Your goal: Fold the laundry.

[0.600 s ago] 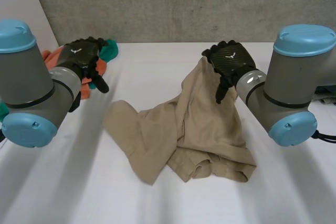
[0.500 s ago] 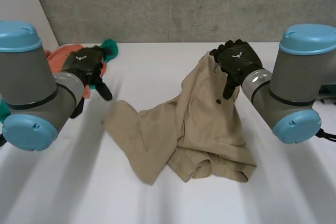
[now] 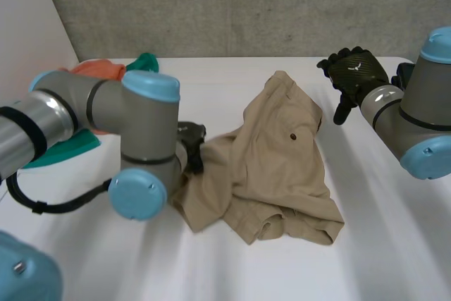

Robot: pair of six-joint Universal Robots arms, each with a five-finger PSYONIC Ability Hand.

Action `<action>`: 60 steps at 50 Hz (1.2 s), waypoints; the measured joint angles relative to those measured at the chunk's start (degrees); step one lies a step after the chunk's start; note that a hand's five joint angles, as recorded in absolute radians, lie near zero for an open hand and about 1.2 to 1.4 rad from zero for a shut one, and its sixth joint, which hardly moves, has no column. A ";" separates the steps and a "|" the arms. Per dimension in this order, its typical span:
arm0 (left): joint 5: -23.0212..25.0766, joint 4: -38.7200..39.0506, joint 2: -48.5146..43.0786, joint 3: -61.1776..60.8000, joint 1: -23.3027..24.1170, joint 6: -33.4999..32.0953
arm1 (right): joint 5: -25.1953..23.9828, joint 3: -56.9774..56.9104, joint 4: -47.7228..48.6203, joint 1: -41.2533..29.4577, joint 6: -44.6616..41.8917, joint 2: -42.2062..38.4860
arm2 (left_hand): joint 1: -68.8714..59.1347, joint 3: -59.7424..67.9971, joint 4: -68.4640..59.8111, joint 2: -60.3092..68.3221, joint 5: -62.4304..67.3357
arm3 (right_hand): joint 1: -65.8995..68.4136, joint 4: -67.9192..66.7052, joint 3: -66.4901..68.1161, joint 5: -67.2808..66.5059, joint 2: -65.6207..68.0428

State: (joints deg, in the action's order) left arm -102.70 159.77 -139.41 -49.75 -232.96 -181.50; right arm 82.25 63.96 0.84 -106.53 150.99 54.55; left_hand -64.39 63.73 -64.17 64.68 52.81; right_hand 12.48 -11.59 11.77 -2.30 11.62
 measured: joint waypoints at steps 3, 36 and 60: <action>-2.05 -2.17 -3.09 8.33 -2.11 -3.63 | -0.48 -0.01 0.36 0.20 -1.73 -0.27 | -0.87 3.49 -4.00 3.39 2.16 | 0.00 0.00 0.00 0.00 0.00; 7.16 12.70 -4.90 23.39 -13.78 -25.21 | -12.74 0.41 -0.61 -1.92 -6.71 -2.24 | 53.76 -51.88 52.96 -53.35 -50.01 | 0.15 -0.27 0.26 -0.16 0.27; 6.96 2.69 11.48 -14.03 -0.66 -5.39 | -17.14 -14.37 0.31 -7.52 -23.04 -20.91 | 52.53 -51.80 52.71 -53.13 -49.96 | 13.89 -15.10 14.61 -14.53 14.66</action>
State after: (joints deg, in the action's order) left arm -95.74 162.46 -127.93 -63.78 -233.62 -186.89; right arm 65.11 49.59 1.15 -114.05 127.95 33.64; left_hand -11.86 11.93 -11.45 11.55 2.85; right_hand 26.37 -26.69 26.39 -16.83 26.29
